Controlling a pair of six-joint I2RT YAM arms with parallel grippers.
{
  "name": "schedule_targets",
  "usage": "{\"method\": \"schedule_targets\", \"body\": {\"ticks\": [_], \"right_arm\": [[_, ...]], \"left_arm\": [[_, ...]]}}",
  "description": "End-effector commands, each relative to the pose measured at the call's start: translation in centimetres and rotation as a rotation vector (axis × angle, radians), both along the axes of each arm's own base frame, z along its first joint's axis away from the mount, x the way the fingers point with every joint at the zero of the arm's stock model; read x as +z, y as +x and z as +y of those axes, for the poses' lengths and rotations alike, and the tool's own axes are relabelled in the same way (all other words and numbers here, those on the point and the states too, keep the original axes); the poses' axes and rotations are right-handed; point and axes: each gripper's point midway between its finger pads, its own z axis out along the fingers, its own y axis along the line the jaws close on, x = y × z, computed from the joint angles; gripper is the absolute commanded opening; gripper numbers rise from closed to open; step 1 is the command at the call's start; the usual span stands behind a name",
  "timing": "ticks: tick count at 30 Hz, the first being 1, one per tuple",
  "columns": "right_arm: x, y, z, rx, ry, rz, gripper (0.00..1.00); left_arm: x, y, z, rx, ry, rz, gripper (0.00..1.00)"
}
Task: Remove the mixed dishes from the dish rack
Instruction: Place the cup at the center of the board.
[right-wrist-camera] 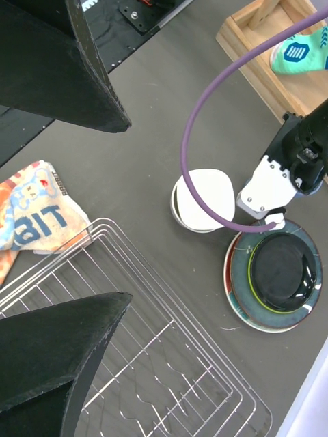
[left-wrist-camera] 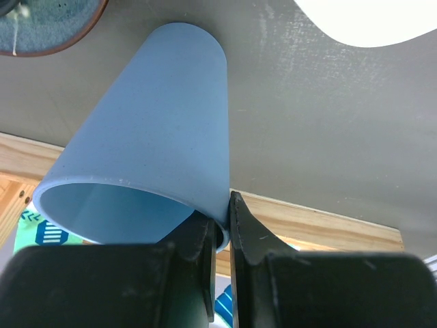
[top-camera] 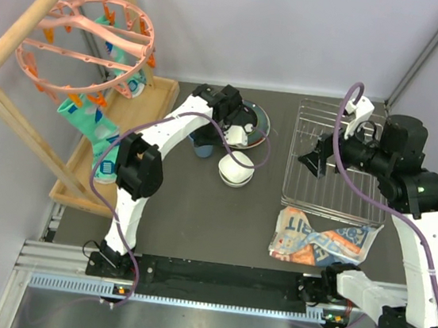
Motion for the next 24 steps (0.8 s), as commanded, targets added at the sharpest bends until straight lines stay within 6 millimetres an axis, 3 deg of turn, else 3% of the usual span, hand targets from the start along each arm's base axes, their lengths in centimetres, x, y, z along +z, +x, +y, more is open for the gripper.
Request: {"method": "schedule_targets", "body": {"ticks": [1, 24], "right_arm": [[1.4, -0.2, 0.2, 0.019, 0.01, -0.08, 0.99], [1.2, -0.4, 0.0, 0.014, 0.015, -0.082, 0.99]], "left_arm": [[0.9, -0.9, 0.1, -0.033, 0.012, 0.034, 0.0], [0.2, -2.9, 0.7, -0.041, 0.065, 0.1, 0.02]]}}
